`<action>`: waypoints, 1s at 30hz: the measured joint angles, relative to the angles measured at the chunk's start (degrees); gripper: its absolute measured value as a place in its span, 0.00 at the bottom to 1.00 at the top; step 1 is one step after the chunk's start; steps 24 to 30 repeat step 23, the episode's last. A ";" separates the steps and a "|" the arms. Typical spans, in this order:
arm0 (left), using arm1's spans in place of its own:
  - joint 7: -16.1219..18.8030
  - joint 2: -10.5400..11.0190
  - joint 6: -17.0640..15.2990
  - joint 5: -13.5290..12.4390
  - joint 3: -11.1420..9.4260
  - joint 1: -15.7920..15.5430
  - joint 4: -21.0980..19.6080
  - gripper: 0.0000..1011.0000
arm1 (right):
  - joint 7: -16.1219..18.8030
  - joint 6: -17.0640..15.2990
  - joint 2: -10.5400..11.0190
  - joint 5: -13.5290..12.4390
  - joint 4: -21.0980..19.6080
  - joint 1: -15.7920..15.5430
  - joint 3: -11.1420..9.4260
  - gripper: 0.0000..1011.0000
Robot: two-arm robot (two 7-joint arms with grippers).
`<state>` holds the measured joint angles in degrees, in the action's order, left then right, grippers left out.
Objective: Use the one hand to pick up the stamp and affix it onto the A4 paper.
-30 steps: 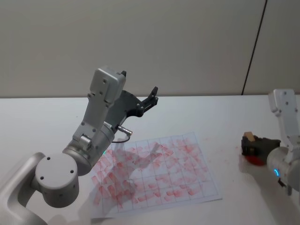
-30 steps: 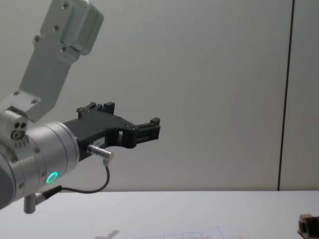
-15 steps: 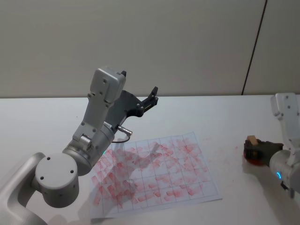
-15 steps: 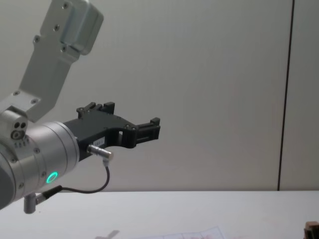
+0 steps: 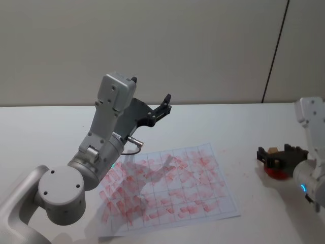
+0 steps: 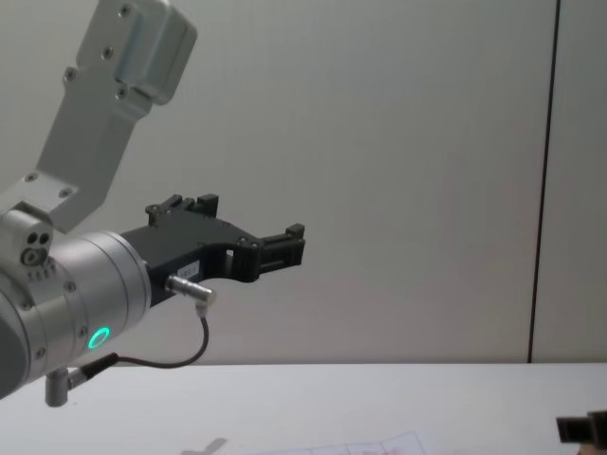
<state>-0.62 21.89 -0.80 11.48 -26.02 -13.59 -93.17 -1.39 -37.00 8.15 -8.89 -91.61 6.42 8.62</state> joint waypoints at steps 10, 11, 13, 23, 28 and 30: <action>0.00 0.00 0.00 0.00 0.00 0.00 0.00 0.99 | 0.12 4.07 0.58 1.87 -3.72 -1.37 -0.11 0.95; 0.00 0.00 0.00 0.00 0.00 0.00 0.00 0.99 | 0.14 4.45 0.65 2.00 -4.00 -1.49 -0.13 0.99; 0.00 0.00 0.00 0.00 0.00 0.00 0.00 0.99 | 0.19 5.59 0.88 2.41 -4.91 -1.90 -0.21 0.99; 0.00 0.00 0.00 0.00 0.00 0.00 0.00 0.99 | 0.47 11.70 2.16 4.19 -8.71 -3.60 -0.82 0.99; 0.00 0.00 0.00 0.00 0.00 0.00 0.00 0.99 | 0.47 11.70 2.16 4.19 -8.71 -3.60 -0.82 0.99; 0.00 0.00 0.00 0.00 0.00 0.00 0.00 0.99 | 0.47 11.70 2.16 4.19 -8.71 -3.60 -0.82 0.99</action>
